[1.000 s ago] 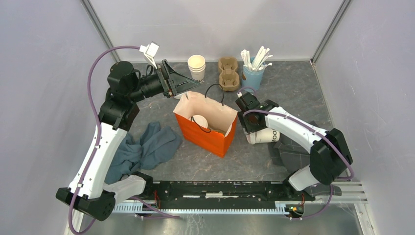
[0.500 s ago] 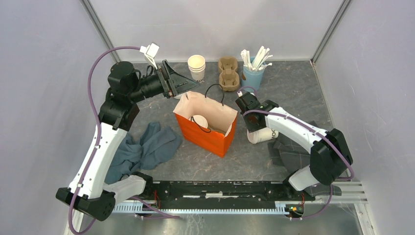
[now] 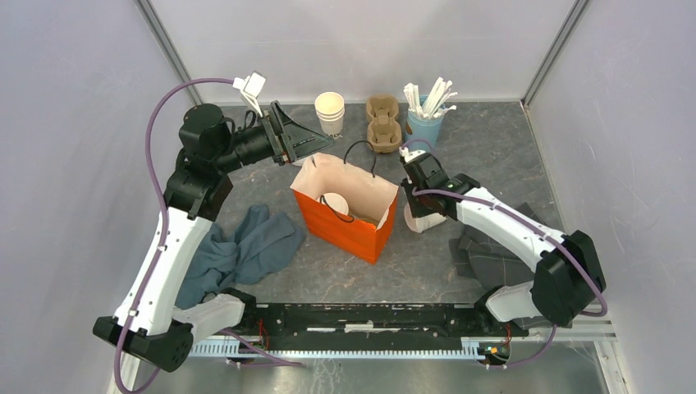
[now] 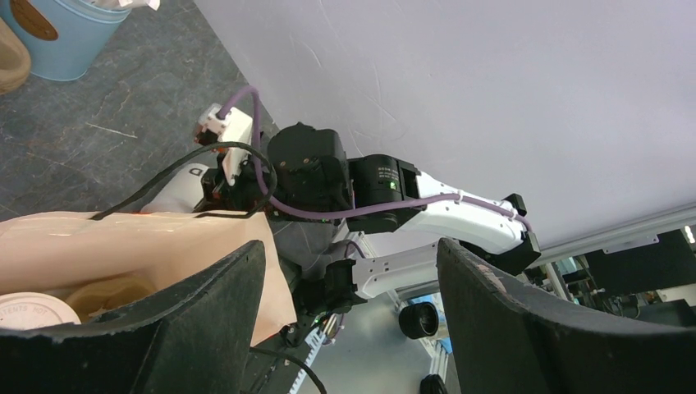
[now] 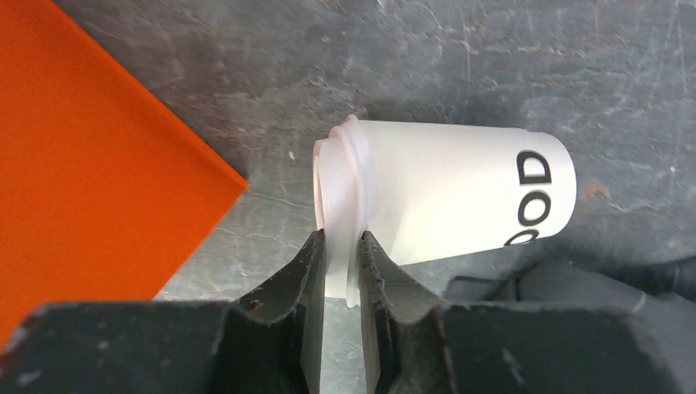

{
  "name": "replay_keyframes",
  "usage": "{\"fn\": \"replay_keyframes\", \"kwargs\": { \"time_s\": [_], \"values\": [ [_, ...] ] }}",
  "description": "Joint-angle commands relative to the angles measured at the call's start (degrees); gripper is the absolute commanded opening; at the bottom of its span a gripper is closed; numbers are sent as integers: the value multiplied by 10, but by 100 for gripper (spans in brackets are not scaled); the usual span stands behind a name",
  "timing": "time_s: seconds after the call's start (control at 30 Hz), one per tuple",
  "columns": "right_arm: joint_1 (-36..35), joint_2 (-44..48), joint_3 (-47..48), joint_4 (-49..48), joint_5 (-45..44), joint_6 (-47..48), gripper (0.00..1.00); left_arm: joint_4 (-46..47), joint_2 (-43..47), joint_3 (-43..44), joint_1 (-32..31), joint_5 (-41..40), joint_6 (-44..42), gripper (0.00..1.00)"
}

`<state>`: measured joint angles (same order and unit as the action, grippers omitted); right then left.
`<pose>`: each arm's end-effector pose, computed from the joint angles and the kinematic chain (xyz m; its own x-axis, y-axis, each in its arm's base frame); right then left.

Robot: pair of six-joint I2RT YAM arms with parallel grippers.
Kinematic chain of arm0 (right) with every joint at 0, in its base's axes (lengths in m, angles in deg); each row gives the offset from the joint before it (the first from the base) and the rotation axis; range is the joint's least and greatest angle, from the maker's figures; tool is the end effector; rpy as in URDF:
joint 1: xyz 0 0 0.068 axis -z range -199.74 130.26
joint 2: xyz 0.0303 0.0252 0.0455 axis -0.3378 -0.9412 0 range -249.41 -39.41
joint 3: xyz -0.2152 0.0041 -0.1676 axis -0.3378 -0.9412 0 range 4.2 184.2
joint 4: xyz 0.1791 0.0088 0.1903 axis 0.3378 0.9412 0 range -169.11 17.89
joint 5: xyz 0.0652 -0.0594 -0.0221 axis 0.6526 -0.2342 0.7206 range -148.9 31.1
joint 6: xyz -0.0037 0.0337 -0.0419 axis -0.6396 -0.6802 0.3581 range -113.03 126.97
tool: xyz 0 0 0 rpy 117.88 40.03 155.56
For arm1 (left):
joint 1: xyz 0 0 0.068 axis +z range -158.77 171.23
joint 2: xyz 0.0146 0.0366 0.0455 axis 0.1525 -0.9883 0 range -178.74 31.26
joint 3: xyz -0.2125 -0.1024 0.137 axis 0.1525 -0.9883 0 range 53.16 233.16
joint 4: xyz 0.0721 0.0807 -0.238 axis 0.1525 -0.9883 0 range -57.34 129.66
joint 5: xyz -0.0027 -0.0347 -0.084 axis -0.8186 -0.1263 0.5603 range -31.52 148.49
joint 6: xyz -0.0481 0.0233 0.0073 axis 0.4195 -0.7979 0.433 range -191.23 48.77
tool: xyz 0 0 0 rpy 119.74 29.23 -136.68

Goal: Pack the takeout coffee
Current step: Pick up the cup lid from the coffee cup.

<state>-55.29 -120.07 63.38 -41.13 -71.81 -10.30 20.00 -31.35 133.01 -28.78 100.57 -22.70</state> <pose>0.2343 0.1577 0.2465 -0.8100 -0.2230 -0.5424 -0.2449 0.9690 -0.0327 0.1940 -0.0960 0.4735 -0.6880 -0.3413 -0.6404 0.5551 0.3209 -0.7674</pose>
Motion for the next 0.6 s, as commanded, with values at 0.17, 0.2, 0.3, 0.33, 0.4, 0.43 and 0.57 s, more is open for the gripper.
{"fn": "replay_keyframes", "kwargs": {
  "time_s": [0.17,0.2,0.3,0.33,0.4,0.43,0.57],
  "values": [
    [102,40,-29,-119,190,-32,11,6,17,7,0,-5,-21,83],
    [116,41,-32,-128,210,-36,11,6,16,9,0,-5,-21,83],
    [148,40,-12,-126,240,-40,11,6,13,11,0,-6,-19,83],
    [155,40,4,-119,243,-37,11,0,10,15,0,-10,-21,83],
    [169,39,39,-108,256,-29,11,-14,-1,26,0,-21,-26,83],
    [175,38,56,-108,267,-26,11,-15,-9,33,0,-20,-26,83],
    [193,33,141,-146,329,-47,9,-23,-60,87,2,-24,-16,82]
  ]
}}
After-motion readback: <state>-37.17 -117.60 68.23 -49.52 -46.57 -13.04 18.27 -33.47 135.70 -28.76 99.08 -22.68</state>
